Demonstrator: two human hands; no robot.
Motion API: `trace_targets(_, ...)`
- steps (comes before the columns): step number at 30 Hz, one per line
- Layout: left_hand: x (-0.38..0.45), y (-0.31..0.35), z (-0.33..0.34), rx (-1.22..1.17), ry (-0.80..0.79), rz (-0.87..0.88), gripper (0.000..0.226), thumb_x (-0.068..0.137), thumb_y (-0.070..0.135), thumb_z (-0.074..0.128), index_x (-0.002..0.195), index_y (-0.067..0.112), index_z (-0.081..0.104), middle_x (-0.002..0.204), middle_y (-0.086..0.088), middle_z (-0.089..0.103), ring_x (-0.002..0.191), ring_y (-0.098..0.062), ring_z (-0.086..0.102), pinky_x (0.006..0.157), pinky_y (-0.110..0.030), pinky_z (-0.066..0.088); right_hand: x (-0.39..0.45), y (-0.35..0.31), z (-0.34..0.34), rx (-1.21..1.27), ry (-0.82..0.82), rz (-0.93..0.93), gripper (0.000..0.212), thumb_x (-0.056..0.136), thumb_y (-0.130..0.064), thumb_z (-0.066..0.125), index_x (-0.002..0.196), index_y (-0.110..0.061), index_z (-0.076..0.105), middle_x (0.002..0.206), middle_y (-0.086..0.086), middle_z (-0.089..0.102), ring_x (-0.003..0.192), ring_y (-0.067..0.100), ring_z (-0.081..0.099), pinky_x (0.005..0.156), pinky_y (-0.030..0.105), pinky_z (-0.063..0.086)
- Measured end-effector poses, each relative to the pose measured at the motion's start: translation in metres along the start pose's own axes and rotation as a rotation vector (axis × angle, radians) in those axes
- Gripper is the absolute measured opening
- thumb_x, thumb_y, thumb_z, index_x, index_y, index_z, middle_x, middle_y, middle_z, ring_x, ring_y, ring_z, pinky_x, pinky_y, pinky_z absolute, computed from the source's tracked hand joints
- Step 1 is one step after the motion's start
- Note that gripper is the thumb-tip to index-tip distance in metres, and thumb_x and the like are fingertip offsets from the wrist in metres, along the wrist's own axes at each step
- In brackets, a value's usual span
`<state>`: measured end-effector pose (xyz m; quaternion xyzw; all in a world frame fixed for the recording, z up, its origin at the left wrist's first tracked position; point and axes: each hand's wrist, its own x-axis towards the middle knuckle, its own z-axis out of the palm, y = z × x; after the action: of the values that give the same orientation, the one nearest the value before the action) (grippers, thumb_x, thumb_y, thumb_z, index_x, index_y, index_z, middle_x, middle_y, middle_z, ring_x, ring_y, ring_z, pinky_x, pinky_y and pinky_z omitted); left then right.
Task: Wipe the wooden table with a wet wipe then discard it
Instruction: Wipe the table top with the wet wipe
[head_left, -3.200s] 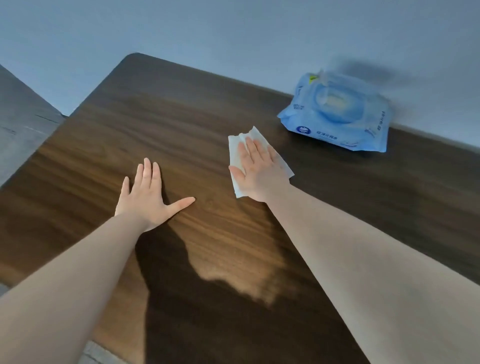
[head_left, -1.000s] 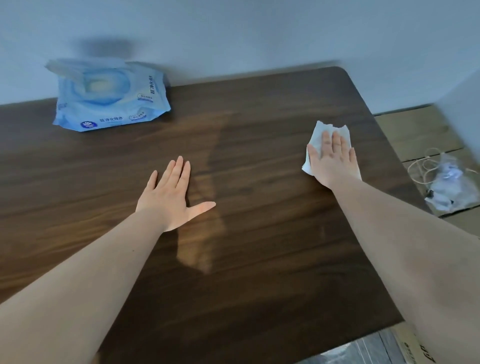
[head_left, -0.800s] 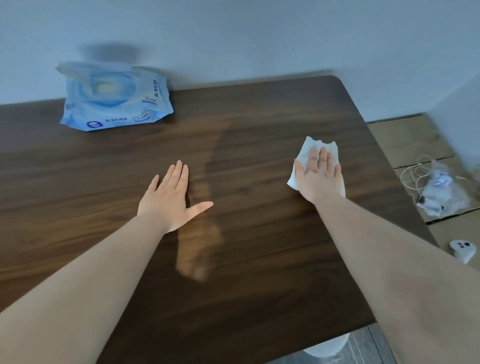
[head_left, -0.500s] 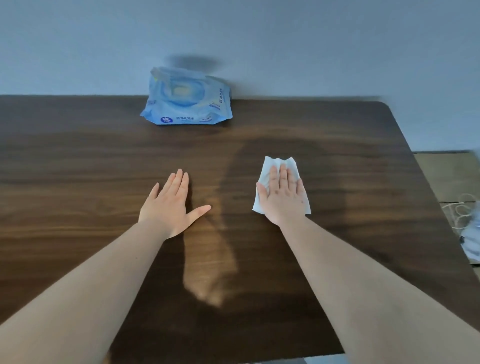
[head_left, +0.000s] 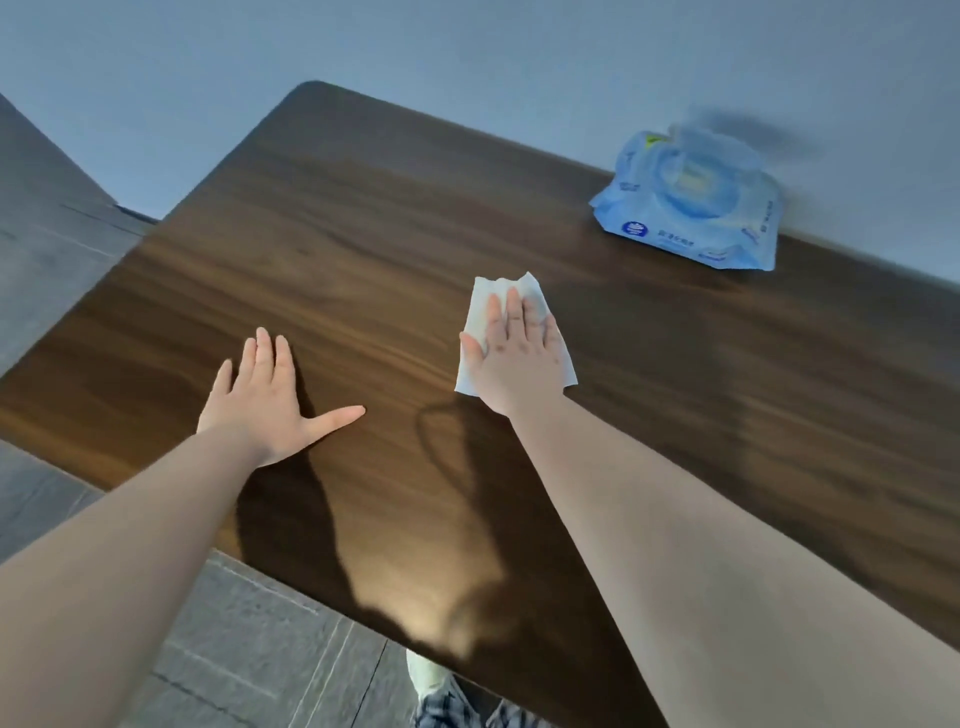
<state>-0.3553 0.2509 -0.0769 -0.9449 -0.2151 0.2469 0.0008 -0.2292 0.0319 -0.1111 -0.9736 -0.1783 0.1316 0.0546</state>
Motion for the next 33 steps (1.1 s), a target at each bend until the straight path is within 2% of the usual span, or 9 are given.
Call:
trace_targets(8, 0.007, -0.017, 0.016, -0.138, 0.047, 0.008, 0.130, 0.053, 0.096, 0.010, 0.147, 0.009, -0.016, 0.158, -0.005, -0.020, 0.145, -0.018, -0.018, 0.118, -0.045, -0.004, 0.052, -0.095, 0.005, -0.034, -0.018, -0.192, 0.065, 0.099, -0.051, 0.014, 0.153, -0.019, -0.001, 0.162, 0.004, -0.006, 0.148, 0.024, -0.009, 0.119, 0.041, -0.006)
trace_targets(15, 0.010, -0.022, 0.021, -0.165, 0.094, 0.019, 0.129, 0.053, 0.096, 0.010, 0.148, 0.013, -0.013, 0.159, -0.004, -0.017, 0.145, -0.020, -0.016, 0.117, -0.046, -0.006, 0.089, -0.171, 0.013, -0.065, 0.035, -0.329, 0.065, 0.099, -0.052, 0.018, 0.153, -0.017, 0.006, 0.162, 0.008, 0.004, 0.148, 0.025, 0.003, 0.119, 0.044, 0.001)
trace_targets(20, 0.011, -0.023, 0.019, -0.188, 0.083, 0.027, 0.135, 0.040, 0.094, -0.006, 0.147, 0.014, -0.017, 0.158, -0.003, -0.020, 0.144, -0.019, -0.019, 0.118, -0.046, -0.008, 0.104, -0.212, 0.017, -0.085, 0.004, -0.457, 0.064, 0.099, -0.052, 0.013, 0.153, -0.019, 0.005, 0.162, 0.008, 0.003, 0.149, 0.026, 0.001, 0.120, 0.044, 0.001)
trace_targets(23, 0.010, -0.023, 0.019, -0.191, 0.082, 0.031, 0.134, 0.041, 0.095, -0.003, 0.147, 0.014, -0.017, 0.158, -0.003, -0.020, 0.145, -0.020, -0.018, 0.118, -0.046, -0.008, 0.106, -0.213, 0.019, -0.080, 0.004, -0.505, 0.063, 0.099, -0.051, 0.012, 0.152, -0.020, 0.003, 0.162, 0.008, 0.002, 0.149, 0.025, 0.000, 0.119, 0.043, 0.000)
trace_targets(27, 0.010, -0.023, 0.020, -0.176, 0.096, 0.032, 0.125, 0.055, 0.094, 0.012, 0.148, 0.015, -0.016, 0.158, -0.004, -0.017, 0.145, -0.021, -0.015, 0.116, -0.045, -0.007, 0.096, -0.194, 0.021, -0.093, -0.002, -0.547, 0.065, 0.098, -0.053, 0.012, 0.153, -0.020, 0.003, 0.162, 0.005, 0.002, 0.149, 0.022, 0.001, 0.120, 0.043, 0.003)
trace_targets(33, 0.003, -0.019, 0.014, -0.070, 0.043, 0.039, 0.125, 0.061, 0.092, 0.010, 0.148, 0.005, -0.012, 0.158, -0.010, -0.016, 0.146, -0.022, -0.013, 0.118, -0.042, 0.000, 0.053, -0.124, 0.015, -0.068, 0.016, -0.422, 0.066, 0.098, -0.054, 0.015, 0.153, -0.020, 0.004, 0.162, 0.002, 0.004, 0.149, 0.020, 0.005, 0.120, 0.040, 0.003)
